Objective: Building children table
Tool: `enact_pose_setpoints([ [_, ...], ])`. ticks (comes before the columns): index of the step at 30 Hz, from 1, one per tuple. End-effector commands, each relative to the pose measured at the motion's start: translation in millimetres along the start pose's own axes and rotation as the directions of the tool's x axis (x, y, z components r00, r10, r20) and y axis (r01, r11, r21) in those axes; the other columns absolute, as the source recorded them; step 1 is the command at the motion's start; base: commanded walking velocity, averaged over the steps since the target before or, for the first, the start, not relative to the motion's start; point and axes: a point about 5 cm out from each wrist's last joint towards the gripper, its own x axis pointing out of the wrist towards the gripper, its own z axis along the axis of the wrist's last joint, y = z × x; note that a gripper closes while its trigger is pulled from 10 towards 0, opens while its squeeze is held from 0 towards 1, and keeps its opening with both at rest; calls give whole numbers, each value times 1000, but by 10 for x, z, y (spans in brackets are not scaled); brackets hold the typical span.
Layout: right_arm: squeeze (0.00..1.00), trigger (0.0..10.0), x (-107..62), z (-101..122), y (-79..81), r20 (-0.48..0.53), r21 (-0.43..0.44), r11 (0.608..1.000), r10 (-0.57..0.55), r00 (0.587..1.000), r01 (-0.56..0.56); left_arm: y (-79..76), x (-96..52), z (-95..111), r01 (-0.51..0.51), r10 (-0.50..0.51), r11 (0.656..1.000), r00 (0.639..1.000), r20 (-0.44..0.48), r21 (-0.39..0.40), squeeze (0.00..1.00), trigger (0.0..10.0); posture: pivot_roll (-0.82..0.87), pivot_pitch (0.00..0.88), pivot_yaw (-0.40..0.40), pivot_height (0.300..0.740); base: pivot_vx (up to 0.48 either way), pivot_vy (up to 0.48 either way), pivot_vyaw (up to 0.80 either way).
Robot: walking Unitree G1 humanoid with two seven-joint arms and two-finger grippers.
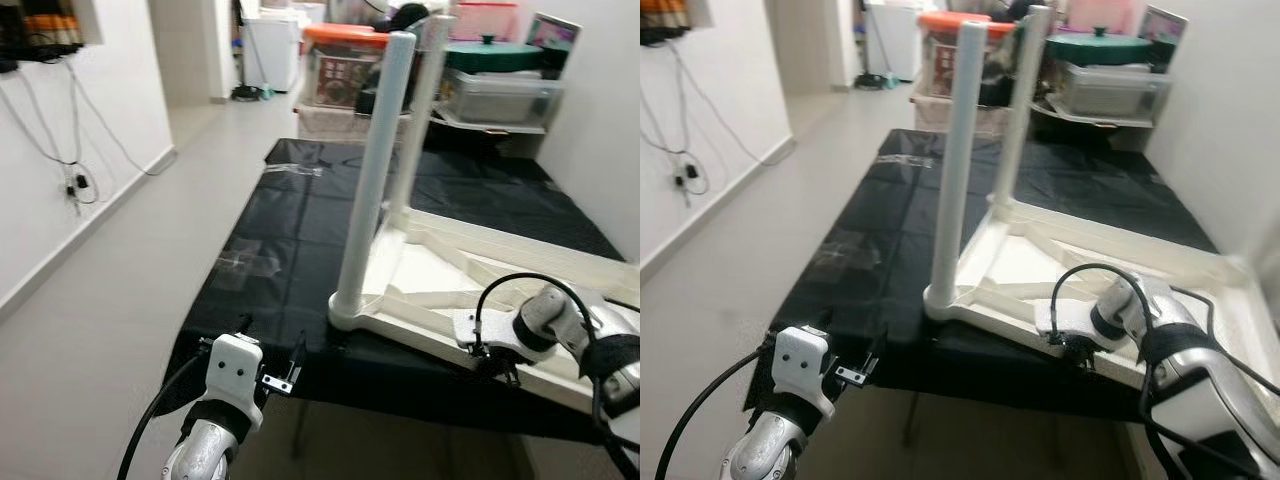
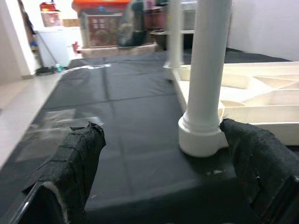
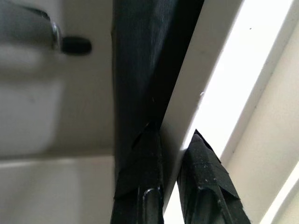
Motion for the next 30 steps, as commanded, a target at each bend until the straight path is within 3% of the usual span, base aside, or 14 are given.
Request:
enact_pose_setpoints([
  [1, 0, 0, -41, 163, -114, -30, -171, 984, -59, 998, 53, -17, 12, -7, 1, -1, 1000, 1000, -7, -14, 0, 10000, 52, 0, -63, 740, 0, 0, 0],
  [2, 0, 0, -71, 240, -192, -47, -238, 968, -99, 994, 85, -15, 15, -7, 0, 0, 1000, 1000, -7, -12, 0, 10000, 57, 0, -69, 740, 0, 0, 0],
  [5, 0, 0, -76, 256, -207, -48, -250, 964, -106, 993, 91, -14, 16, -7, -1, 1, 1000, 1000, -7, -12, 0, 10000, 57, 0, -69, 740, 0, 0, 0],
  [8, 0, 0, -151, 340, -381, -84, -289, 932, -253, 964, 219, -13, 12, -12, -6, 6, 1000, 1000, -8, -10, 0, 10000, 64, 0, -76, 740, 0, 0, 0],
  [9, 0, 0, -151, 340, -381, -84, -289, 932, -253, 964, 219, -13, 12, -12, -6, 6, 1000, 1000, -8, -10, 0, 10000, 64, 0, -76, 740, 0, 0, 0],
  [10, 0, 10000, -168, 346, -411, -94, -294, 925, -280, 956, 242, -13, 11, -15, -8, 7, 1000, 1000, -9, -10, 0, 10000, 65, 0, -78, 740, 0, 0, 0],
  [16, 0, 10000, -184, 353, -464, -91, -275, 909, -348, 933, 312, -15, 12, -20, -7, 7, 1000, 1000, -11, -9, 0, 10000, 65, 0, -76, 740, 0, 0, 0],
  [17, 1000, 10000, -193, 317, -460, -83, -253, 911, -357, 930, 327, -17, 15, -26, -5, 5, 1000, 1000, -14, -10, 0, 10000, 63, 0, -75, 740, 0, 0, 0],
  [19, 1000, 10000, -193, 317, -460, -83, -253, 911, -357, 930, 327, -17, 15, -26, -5, 5, 1000, 1000, -14, -10, 0, 10000, 63, 0, -75, 740, 0, 0, 0],
  [20, 337, 10000, -223, 275, -474, -76, -216, 906, -388, 919, 365, -18, 17, -32, -3, 3, 1000, 1000, -15, -11, 0, 10000, 64, 0, -74, 740, 0, 0, 0],
  [21, 0, 10000, -269, 229, -461, -43, -179, 912, -383, 923, 370, -17, 18, -39, -1, 0, 1000, 1000, -17, -10, 0, 10000, 60, 0, -69, 740, 0, 0, 0],
  [28, 0, 10000, -467, 31, -408, 18, -95, 923, -373, 928, 373, -7, 24, -66, 3, -3, 1000, 1000, -25, -6, 0, 10000, 50, 0, -57, 740, 0, 0, 0],
  [30, 0, 10000, -488, -70, -314, 63, 18, 959, -283, 957, 282, -6, 27, -73, 6, -6, 1000, 1000, -26, -5, 0, 10000, 46, 0, -55, 740, 0, 0, 0],
])
